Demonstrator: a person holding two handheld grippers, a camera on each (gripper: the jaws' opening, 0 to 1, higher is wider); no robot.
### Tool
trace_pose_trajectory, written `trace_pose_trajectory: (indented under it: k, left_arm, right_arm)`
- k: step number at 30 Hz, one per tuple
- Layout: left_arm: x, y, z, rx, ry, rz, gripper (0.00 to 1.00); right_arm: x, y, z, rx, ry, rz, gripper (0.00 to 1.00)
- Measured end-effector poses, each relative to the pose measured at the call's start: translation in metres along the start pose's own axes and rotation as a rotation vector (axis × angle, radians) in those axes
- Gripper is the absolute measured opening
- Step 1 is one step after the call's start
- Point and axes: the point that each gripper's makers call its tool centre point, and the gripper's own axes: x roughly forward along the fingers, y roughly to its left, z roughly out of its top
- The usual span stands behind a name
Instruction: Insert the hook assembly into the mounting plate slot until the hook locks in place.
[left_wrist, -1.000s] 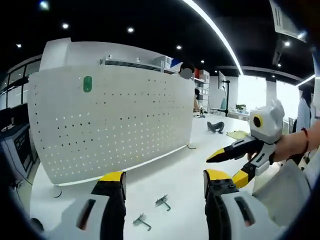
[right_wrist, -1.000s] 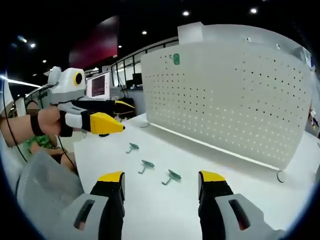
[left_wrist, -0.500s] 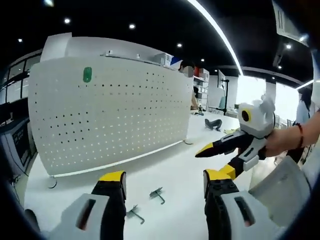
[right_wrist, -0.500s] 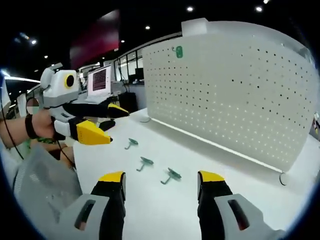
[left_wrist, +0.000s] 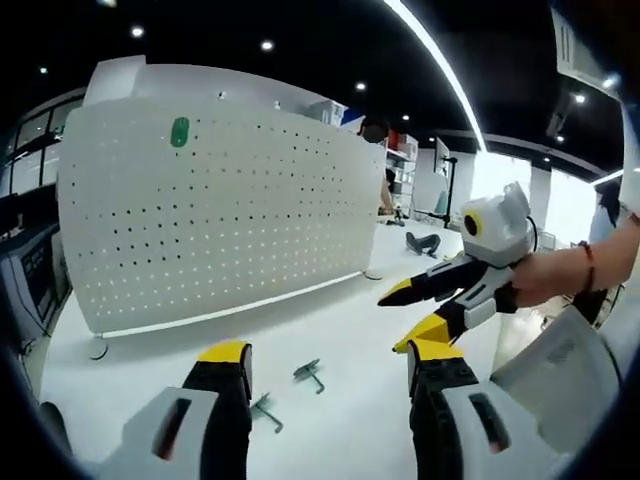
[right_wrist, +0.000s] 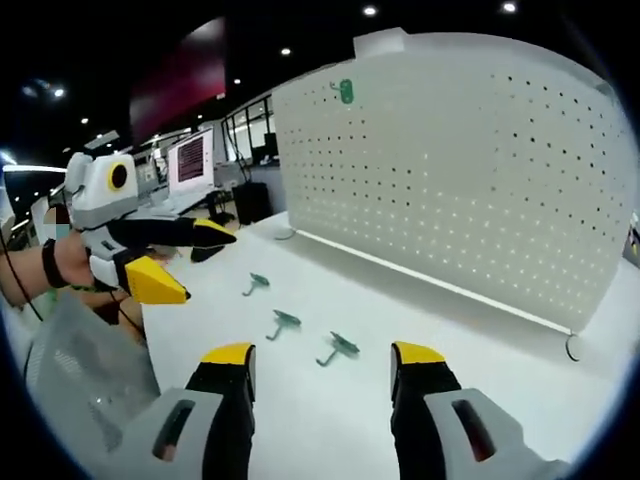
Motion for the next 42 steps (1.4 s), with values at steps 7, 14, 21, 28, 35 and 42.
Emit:
trace_pose_trajectory:
  k: [7, 14, 21, 28, 35, 42]
  left_arm:
    - [0.001, -0.007, -0.007, 0.009, 0.020, -0.020, 0.66]
    - [0.000, -0.011, -0.017, -0.004, 0.044, -0.031, 0.68]
    - [-0.002, -0.010, -0.018, -0.034, 0.039, -0.023, 0.71]
    - [-0.004, -0.012, -0.021, -0.053, 0.040, -0.022, 0.72]
    - [-0.002, -0.017, -0.024, -0.073, 0.042, -0.030, 0.71]
    - [0.000, -0.023, -0.023, -0.094, 0.031, -0.043, 0.71]
  right_arm:
    - [0.006, 0.001, -0.004, 0.003, 0.012, 0.012, 0.53]
    - [0.013, 0.001, -0.008, -0.016, 0.040, 0.029, 0.50]
    - [0.023, 0.002, -0.010, -0.037, 0.068, 0.051, 0.48]
    - [0.033, 0.002, -0.014, -0.051, 0.094, 0.073, 0.43]
    - [0.041, 0.004, -0.018, -0.063, 0.116, 0.086, 0.42]
    - [0.049, 0.003, -0.026, -0.085, 0.152, 0.099, 0.36]
